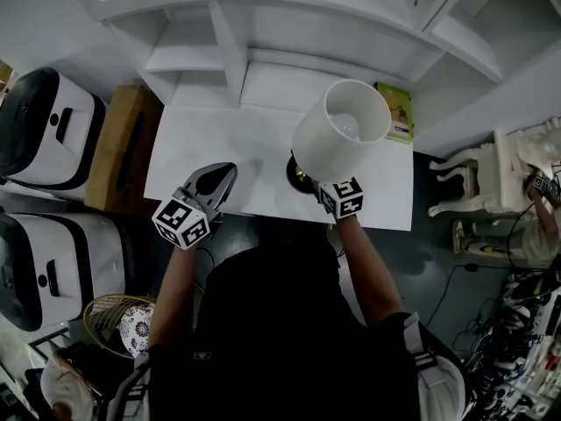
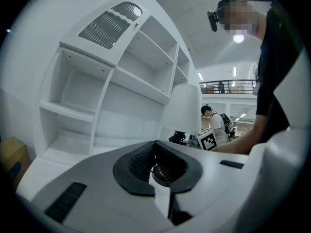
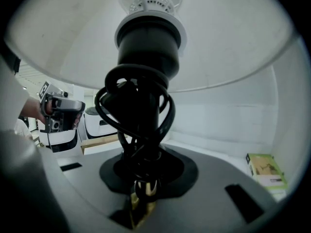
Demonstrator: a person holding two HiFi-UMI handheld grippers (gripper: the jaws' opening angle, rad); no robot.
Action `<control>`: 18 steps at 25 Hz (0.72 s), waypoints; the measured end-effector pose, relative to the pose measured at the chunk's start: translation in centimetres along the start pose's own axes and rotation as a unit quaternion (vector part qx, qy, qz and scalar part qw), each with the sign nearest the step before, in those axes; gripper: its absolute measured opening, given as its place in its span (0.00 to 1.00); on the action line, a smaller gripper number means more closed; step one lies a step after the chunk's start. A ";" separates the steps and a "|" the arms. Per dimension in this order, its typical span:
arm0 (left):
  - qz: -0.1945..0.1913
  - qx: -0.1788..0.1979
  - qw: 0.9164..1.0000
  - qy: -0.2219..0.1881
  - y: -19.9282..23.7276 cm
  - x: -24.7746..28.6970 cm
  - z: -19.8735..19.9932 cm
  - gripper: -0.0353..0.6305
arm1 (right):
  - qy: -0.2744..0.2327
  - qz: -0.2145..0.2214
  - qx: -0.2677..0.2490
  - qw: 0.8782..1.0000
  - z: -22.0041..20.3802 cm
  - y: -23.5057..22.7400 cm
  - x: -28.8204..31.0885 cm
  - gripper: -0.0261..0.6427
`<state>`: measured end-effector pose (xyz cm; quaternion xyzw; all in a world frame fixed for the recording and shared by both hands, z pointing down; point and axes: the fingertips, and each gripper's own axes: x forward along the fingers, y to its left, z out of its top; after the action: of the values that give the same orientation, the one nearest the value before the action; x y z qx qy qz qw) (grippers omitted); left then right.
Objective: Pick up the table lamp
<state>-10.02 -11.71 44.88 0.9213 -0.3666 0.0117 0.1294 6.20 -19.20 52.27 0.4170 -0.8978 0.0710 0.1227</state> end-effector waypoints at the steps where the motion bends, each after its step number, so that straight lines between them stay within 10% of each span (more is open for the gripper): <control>1: -0.003 0.000 1.000 0.000 0.0 0.2 0.0 0.07 | -0.002 0.003 0.000 1.000 0.3 0.3 -0.4 0.15; 18: -0.017 -0.004 1.000 -0.006 0.3 0.8 -1.1 0.07 | -0.008 0.030 -0.004 1.000 3.2 3.0 -5.6 0.15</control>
<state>-9.55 -12.17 46.05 0.9269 -0.3515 0.0024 0.1312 6.88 -13.88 47.57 0.3900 -0.9110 0.0675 0.1155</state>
